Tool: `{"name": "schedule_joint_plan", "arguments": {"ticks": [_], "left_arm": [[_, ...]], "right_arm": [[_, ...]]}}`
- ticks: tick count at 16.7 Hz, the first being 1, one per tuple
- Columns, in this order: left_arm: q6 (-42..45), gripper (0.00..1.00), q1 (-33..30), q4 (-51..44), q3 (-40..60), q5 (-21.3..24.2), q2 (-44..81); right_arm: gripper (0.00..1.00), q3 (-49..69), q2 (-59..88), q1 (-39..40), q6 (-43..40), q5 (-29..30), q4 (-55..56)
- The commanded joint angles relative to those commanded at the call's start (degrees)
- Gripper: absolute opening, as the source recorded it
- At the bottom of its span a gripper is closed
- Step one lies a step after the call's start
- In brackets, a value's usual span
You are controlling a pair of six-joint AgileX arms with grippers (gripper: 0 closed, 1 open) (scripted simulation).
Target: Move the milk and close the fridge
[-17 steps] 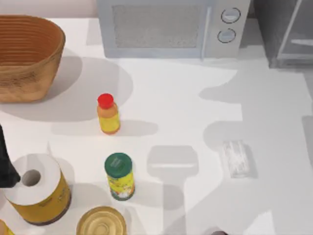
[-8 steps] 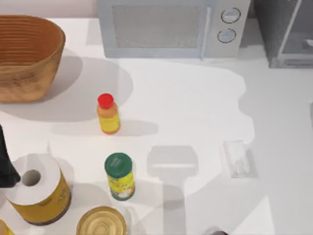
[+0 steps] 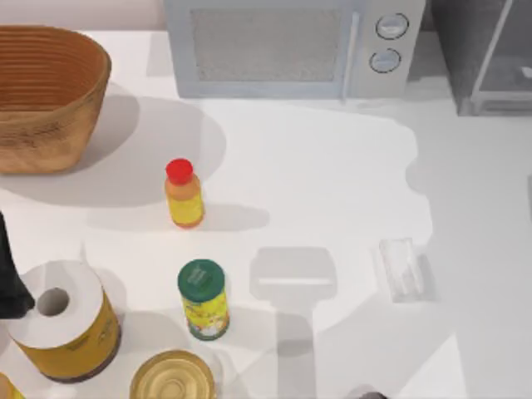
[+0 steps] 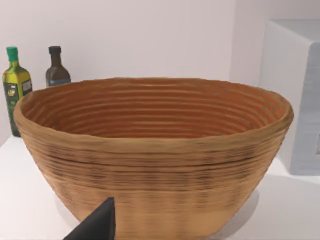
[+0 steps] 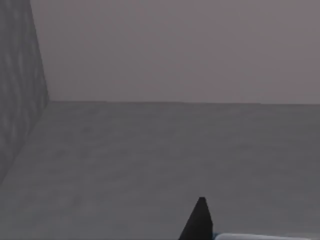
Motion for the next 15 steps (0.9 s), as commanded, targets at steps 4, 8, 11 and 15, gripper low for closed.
{"name": "schedule_joint_plan", "arguments": {"ticks": [4, 8, 11, 15], "left_arm": [[0.0, 1.0, 0.0, 0.0, 0.0, 0.0, 0.0], [0.0, 1.0, 0.0, 0.0, 0.0, 0.0, 0.0], [0.0, 1.0, 0.0, 0.0, 0.0, 0.0, 0.0], [0.0, 1.0, 0.0, 0.0, 0.0, 0.0, 0.0]], "right_arm": [[0.15, 0.0, 0.0, 0.0, 0.0, 0.0, 0.0], [0.45, 0.0, 0.0, 0.0, 0.0, 0.0, 0.0], [0.68, 0.0, 0.0, 0.0, 0.0, 0.0, 0.0], [0.98, 0.0, 0.0, 0.0, 0.0, 0.0, 0.0]]}}
